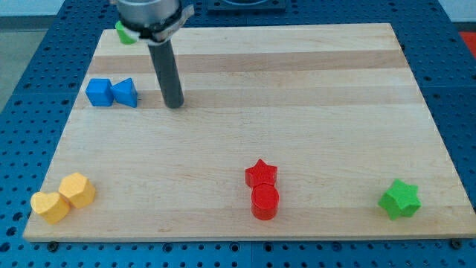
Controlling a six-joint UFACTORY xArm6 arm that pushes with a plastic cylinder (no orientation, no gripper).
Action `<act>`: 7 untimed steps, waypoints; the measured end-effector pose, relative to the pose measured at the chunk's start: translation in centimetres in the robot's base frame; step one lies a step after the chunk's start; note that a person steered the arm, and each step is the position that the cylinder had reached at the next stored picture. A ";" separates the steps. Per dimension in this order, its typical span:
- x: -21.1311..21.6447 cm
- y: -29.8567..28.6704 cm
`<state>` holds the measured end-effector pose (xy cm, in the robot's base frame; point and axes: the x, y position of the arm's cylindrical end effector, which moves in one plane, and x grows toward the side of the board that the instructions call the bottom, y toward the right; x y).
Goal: Separate the blue cube from the blue triangle
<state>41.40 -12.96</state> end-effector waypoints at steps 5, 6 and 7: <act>-3.2 -12.3; -5.6 -12.0; -8.3 -10.1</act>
<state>33.12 -23.07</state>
